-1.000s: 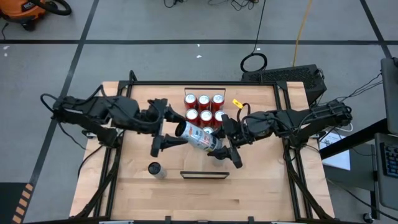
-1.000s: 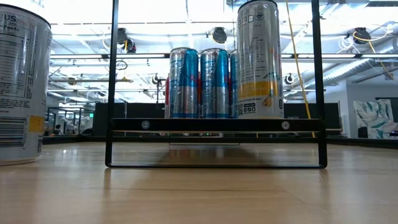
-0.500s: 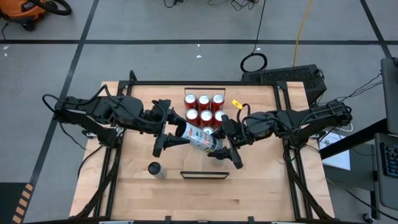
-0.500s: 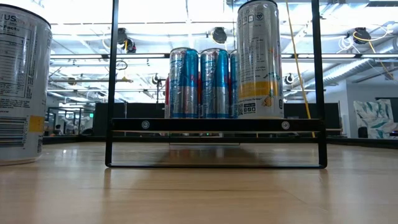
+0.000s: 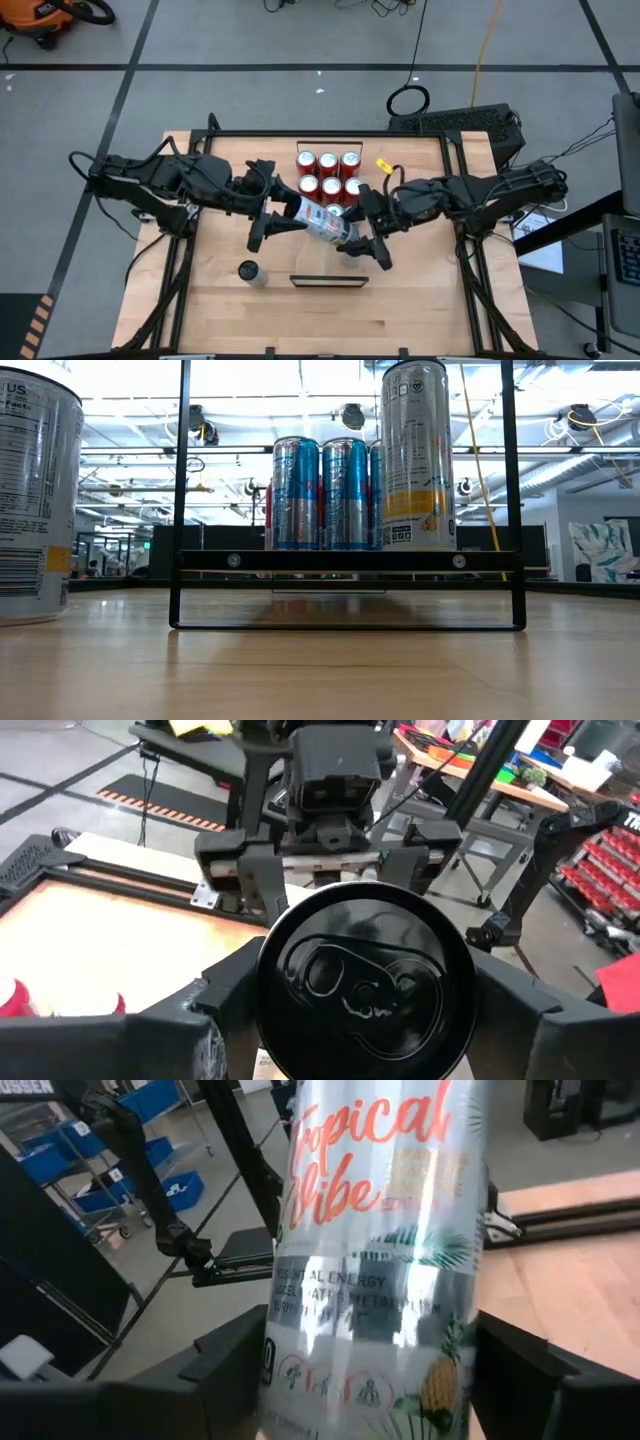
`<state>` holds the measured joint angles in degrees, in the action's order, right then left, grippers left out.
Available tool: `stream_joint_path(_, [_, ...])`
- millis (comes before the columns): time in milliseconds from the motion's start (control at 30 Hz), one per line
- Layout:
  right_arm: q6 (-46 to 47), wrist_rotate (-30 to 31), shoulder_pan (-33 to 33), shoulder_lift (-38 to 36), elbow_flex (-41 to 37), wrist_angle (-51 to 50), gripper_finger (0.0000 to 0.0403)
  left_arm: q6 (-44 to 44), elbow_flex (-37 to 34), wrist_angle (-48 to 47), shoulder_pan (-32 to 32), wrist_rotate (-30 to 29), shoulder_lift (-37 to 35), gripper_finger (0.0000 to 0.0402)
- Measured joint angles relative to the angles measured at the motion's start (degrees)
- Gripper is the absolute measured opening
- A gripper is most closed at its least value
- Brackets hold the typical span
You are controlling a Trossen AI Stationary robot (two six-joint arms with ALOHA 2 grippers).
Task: Place canned beverage on shelf
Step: Put the top white yellow soda can on the shelf aligned with the other white yellow soda can
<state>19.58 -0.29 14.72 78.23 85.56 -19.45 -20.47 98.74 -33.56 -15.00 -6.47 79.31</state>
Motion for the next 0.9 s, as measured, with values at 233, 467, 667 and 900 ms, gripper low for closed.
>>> stream_joint_path(233, [4.01, -1.17, 1.12, -5.18, 0.18, -11.72, 0.0287, -3.28, -0.02, -0.72, -1.77, 0.81, -0.5, 0.0249])
stream_joint_path(467, [9.37, 1.17, 2.97, -10.46, 0.09, -25.45, 0.0282, -6.27, 0.04, -1.98, -3.97, 0.41, 1.84, 0.0249])
stream_joint_path(667, [12.13, 10.27, 5.71, -13.74, 0.02, -33.52, 0.0281, -10.15, 0.04, -5.85, -4.23, -2.81, 4.57, 0.0249])
stream_joint_path(900, [14.28, 17.78, 8.18, -15.8, 0.0, -38.3, 0.0281, -9.44, 0.02, -10.89, -4.31, -5.65, 7.44, 0.0249])
